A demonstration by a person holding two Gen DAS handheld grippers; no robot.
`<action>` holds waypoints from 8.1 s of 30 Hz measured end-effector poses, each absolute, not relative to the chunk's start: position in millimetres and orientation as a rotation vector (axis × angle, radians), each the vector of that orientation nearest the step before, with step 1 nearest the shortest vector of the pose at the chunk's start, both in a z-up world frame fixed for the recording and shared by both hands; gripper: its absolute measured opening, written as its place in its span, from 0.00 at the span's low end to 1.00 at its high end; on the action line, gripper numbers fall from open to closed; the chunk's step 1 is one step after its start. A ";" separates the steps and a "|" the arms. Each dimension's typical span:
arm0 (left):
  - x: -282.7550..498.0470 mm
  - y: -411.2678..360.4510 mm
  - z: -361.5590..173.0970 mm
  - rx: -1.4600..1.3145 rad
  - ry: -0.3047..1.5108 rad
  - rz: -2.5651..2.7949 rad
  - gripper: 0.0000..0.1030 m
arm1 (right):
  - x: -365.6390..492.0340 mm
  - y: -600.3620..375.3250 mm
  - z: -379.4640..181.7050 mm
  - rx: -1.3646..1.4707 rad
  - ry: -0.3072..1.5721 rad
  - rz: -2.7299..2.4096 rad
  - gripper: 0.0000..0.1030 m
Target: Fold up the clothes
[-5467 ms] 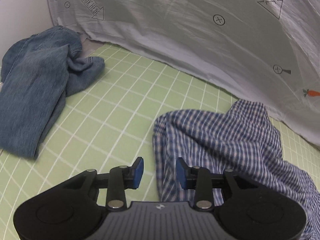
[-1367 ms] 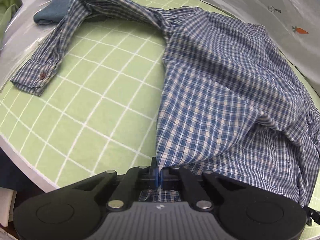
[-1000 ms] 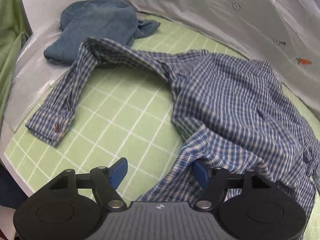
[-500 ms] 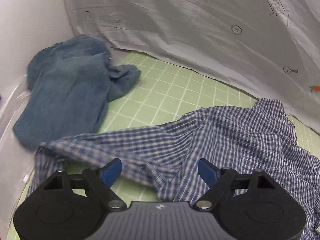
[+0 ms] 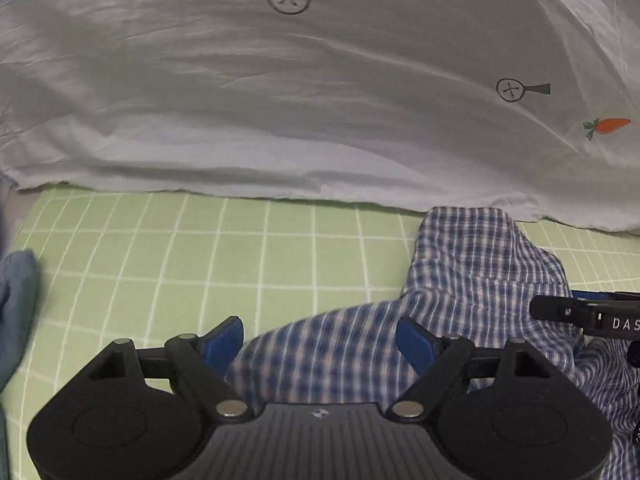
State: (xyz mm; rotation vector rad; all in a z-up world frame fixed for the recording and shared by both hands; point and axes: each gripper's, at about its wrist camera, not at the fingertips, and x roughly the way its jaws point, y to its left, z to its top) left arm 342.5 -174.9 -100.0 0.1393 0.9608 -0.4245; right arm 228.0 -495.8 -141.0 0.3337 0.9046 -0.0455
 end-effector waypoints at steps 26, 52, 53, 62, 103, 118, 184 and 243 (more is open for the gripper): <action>299.8 -155.9 -44.2 -0.005 0.808 -0.309 0.52 | 172.0 -543.5 -64.3 0.165 0.625 -0.186 0.70; -33.4 5.8 -102.2 -0.119 1.150 -0.102 0.71 | -219.6 -494.6 -130.6 0.357 0.962 -0.311 0.62; -34.8 5.7 -104.1 -0.114 1.155 -0.098 0.71 | -220.5 -492.9 -130.8 0.361 0.966 -0.293 0.58; -37.2 18.4 -108.2 -0.179 1.158 -0.073 0.01 | -219.1 -496.6 -129.8 0.425 0.988 -0.212 0.00; -45.5 -173.3 -99.9 0.241 1.148 -0.284 0.84 | -212.5 -623.9 -119.2 0.309 0.843 -0.525 0.96; -40.6 -243.4 -119.1 0.245 1.226 -0.168 0.87 | -190.7 -743.4 -155.9 0.390 0.802 -0.736 0.92; 110.9 243.5 -45.6 0.031 0.852 0.024 0.00 | -177.5 -326.5 -145.4 0.408 0.905 -0.781 1.00; 7.8 -90.7 -84.9 0.075 1.090 -0.236 0.69 | -237.7 -577.8 -115.7 0.439 0.819 -0.569 0.48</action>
